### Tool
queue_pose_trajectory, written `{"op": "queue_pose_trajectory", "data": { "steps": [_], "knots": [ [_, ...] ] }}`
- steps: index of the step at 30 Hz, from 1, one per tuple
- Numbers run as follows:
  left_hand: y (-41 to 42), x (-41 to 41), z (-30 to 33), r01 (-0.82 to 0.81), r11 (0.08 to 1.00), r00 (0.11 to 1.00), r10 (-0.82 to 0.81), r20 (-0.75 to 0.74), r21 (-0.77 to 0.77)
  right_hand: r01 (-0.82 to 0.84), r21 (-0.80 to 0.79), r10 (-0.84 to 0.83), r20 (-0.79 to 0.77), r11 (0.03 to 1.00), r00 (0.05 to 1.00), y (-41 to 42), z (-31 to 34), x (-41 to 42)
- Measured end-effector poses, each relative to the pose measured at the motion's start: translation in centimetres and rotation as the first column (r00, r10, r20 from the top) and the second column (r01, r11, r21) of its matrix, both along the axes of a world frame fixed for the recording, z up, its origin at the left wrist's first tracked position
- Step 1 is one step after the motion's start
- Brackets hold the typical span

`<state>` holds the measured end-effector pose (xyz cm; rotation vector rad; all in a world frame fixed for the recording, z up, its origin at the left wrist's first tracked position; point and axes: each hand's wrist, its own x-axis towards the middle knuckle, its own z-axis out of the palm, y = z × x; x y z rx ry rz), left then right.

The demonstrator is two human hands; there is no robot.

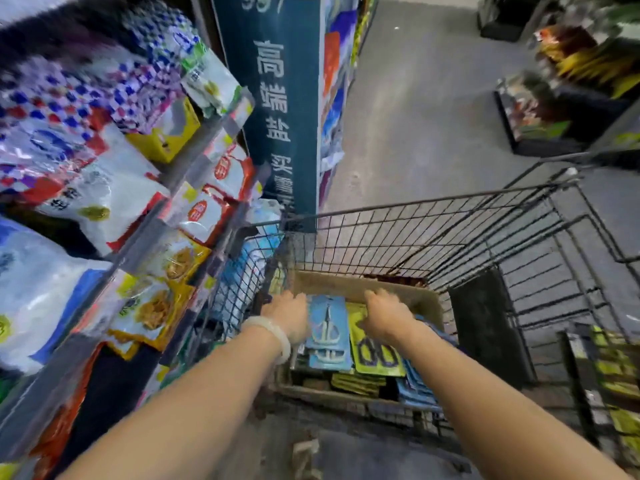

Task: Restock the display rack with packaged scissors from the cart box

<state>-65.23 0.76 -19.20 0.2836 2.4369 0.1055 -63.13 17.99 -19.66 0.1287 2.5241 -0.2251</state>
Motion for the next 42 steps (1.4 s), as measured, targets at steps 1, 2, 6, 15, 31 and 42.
{"op": "queue_pose_trajectory", "data": {
  "steps": [1,2,6,15,31,42],
  "knots": [
    [0.1,-0.7,-1.1,0.003,1.0,0.999,-0.004,0.038,0.004,0.011,-0.01,-0.01,0.035,1.0,0.999,-0.1,-1.1,-0.6],
    [0.3,-1.3,-2.2,0.007,1.0,0.997,-0.007,0.073,0.011,0.022,-0.026,-0.021,0.063,0.999,0.998,-0.1,-2.2,-1.2],
    [1.0,-2.8,-6.9,-0.041,0.998,0.983,0.031,0.183,0.051,0.135,-0.147,-0.109,0.175,0.98,0.979,-0.4,-6.3,-2.9],
    [2.3,-5.5,-15.3,-0.304,0.945,0.904,0.247,0.348,0.118,0.364,-0.176,-0.286,0.355,0.915,0.89,-1.6,-16.0,-5.1],
    [2.9,-6.4,-16.5,-0.71,0.693,0.652,0.579,0.489,0.125,0.838,-0.291,-0.603,0.589,0.462,0.537,-1.9,-17.3,-6.3],
    [-1.1,-7.0,-13.2,-0.944,0.243,0.327,0.621,0.712,0.222,0.788,-0.598,-0.529,0.626,0.147,0.573,-2.5,-12.9,-5.8]
  ]
}}
